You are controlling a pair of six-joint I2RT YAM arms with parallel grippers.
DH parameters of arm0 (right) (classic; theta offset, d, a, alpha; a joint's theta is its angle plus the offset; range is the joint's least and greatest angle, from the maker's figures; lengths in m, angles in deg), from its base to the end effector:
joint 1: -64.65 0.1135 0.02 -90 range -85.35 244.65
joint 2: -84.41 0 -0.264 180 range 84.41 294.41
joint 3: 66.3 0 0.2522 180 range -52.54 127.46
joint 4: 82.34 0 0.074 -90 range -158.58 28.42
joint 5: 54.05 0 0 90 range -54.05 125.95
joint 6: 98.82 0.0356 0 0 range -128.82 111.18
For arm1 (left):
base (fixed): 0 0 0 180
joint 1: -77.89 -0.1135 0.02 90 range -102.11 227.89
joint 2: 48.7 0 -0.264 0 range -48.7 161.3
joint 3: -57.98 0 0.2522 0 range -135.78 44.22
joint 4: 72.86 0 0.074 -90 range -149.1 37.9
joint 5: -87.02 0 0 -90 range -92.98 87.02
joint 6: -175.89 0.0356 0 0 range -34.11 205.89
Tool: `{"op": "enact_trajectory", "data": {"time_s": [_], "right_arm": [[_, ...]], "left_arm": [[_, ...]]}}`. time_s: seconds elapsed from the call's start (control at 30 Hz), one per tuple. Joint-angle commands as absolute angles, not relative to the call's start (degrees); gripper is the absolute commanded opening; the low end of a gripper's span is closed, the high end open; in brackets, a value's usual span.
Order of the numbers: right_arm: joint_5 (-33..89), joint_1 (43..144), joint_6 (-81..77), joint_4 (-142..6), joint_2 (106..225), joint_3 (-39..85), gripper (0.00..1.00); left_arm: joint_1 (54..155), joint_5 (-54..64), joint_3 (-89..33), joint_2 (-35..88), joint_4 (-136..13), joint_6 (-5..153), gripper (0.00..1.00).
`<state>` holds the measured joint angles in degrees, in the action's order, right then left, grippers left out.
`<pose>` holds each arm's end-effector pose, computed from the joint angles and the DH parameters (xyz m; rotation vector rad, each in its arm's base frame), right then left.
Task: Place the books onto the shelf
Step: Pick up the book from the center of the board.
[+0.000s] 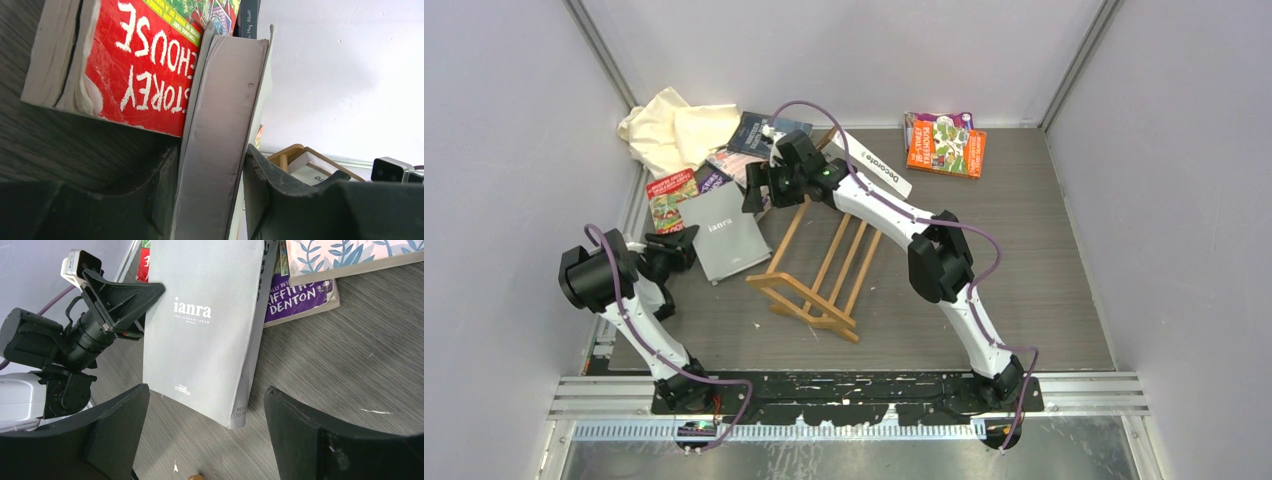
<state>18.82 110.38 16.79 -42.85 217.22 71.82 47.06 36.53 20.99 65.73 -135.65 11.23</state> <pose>0.3694 0.3939 0.2698 -0.5876 2.2524 1.0006 0.2539 0.1252 0.0820 -1.1653 1.5327 -1.1529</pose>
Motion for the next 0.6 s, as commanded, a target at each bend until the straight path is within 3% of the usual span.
{"op": "enact_trajectory", "data": {"time_s": [0.0,0.57], "right_arm": [[18.28,110.01,16.54,-45.29,216.44,74.69,0.89],[18.85,109.84,16.22,-42.81,215.85,77.52,0.89]], "left_arm": [[47.26,38.11,21.34,64.99,-136.93,10.36,0.37],[47.36,39.49,20.04,56.76,-132.82,6.0,0.05]]}}
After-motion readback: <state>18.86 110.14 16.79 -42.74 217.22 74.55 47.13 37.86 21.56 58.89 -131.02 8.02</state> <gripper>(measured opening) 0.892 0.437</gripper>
